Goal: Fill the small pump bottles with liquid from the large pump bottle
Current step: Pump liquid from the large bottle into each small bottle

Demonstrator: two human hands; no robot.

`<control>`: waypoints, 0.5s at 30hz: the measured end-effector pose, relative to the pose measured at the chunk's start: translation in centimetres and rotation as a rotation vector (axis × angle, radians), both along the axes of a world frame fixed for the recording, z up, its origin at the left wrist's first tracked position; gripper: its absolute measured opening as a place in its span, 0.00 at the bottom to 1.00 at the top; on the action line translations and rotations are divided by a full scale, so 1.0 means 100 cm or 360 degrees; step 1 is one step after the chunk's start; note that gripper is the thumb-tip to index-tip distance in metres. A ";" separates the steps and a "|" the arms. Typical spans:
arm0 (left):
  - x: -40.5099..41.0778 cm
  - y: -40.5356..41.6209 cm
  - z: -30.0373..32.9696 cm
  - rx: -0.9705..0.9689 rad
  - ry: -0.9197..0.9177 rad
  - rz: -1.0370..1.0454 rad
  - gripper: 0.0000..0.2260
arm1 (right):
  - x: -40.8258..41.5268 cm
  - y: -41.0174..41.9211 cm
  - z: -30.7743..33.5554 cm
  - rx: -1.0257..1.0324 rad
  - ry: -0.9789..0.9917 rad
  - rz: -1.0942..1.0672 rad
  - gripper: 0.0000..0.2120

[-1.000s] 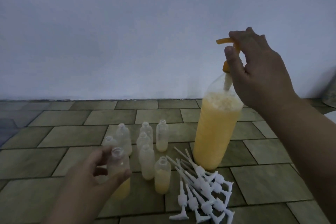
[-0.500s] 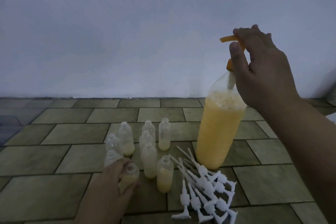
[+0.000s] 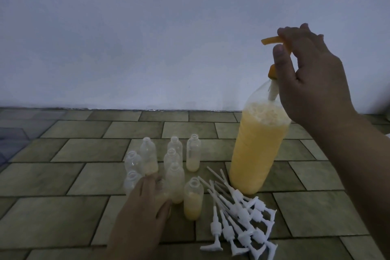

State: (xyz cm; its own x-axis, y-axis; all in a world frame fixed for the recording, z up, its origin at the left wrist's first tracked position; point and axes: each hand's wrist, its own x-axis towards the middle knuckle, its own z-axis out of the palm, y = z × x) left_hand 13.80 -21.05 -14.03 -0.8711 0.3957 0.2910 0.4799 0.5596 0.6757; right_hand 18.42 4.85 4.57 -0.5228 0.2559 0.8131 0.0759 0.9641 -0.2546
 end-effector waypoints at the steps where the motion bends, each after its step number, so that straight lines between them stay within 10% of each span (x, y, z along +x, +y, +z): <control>1: 0.001 0.001 0.000 -0.0007 -0.0001 -0.0007 0.22 | 0.000 0.000 0.000 0.0001 0.0001 -0.0002 0.20; 15: -0.008 -0.047 0.008 0.0199 0.0336 0.0071 0.30 | 0.001 0.001 0.001 -0.0006 0.0009 0.0005 0.20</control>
